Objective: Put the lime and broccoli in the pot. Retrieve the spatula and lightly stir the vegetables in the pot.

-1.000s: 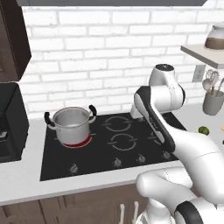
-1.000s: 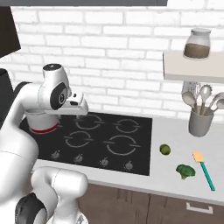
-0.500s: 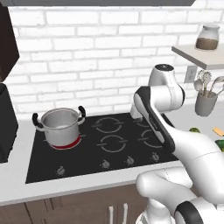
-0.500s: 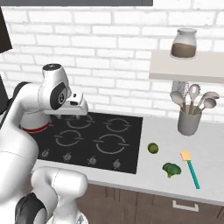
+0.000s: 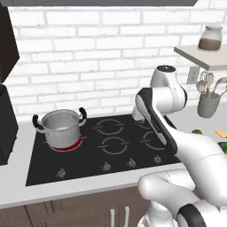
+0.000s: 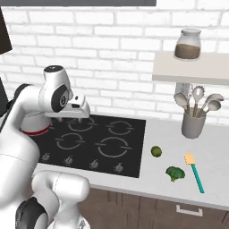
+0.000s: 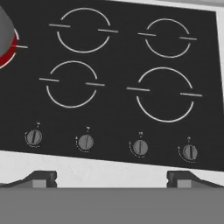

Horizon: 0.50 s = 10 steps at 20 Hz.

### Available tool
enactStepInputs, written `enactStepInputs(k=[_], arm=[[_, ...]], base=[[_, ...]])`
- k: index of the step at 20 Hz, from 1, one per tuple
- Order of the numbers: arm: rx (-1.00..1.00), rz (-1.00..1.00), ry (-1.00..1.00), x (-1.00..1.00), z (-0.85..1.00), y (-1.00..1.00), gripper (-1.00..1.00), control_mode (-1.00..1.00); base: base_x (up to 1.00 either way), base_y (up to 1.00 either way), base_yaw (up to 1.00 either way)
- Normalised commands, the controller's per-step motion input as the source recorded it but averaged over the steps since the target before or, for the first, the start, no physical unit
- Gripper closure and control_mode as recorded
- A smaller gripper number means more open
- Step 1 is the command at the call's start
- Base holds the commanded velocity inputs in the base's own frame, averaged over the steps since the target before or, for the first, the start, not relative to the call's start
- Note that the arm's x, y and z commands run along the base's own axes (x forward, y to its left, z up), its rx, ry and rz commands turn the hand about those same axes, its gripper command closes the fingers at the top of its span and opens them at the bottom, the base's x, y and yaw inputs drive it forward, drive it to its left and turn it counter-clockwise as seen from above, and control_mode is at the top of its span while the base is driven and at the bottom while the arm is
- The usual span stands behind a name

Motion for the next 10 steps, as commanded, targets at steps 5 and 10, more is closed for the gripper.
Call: enactStepInputs(k=[5, 10], arm=[[-0.09, -0.1, 0.03, -0.1, -0.44, -0.93, -1.0, -1.0], [-0.12, -0.29, 0.14, -0.13, -0.48, -1.0, -1.0, -1.0]], base=[[0.0, 0.0, 0.0], [0.0, 0.0, 0.0]])
